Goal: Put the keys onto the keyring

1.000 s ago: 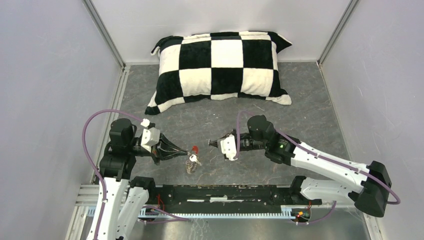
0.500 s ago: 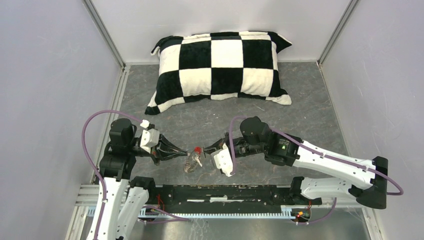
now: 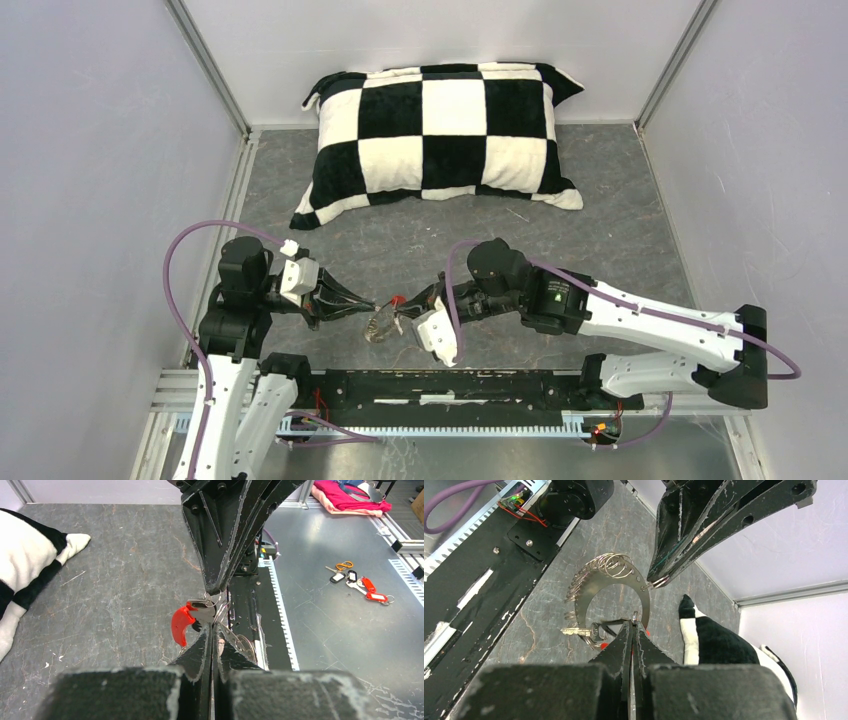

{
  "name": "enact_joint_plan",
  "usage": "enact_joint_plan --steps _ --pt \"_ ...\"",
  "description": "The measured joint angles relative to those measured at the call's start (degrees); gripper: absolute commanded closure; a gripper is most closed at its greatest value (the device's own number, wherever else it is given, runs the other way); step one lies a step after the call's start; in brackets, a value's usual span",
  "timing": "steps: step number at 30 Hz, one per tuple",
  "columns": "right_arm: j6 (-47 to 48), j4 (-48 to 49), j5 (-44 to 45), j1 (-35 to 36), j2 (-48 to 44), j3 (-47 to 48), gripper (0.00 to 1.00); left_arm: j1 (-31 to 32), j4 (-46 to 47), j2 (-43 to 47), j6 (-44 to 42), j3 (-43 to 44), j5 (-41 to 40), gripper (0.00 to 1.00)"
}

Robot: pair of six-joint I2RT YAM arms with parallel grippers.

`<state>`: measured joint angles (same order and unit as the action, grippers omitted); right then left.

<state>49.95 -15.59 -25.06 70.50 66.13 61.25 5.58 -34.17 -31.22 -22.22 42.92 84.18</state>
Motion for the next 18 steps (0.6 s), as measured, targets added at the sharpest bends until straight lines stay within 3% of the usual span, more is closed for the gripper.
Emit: enact_joint_plan --steps 18 --pt "0.3 1.3 1.0 0.8 1.2 1.7 1.0 0.0 0.0 -0.2 0.0 0.2 -1.4 0.98"
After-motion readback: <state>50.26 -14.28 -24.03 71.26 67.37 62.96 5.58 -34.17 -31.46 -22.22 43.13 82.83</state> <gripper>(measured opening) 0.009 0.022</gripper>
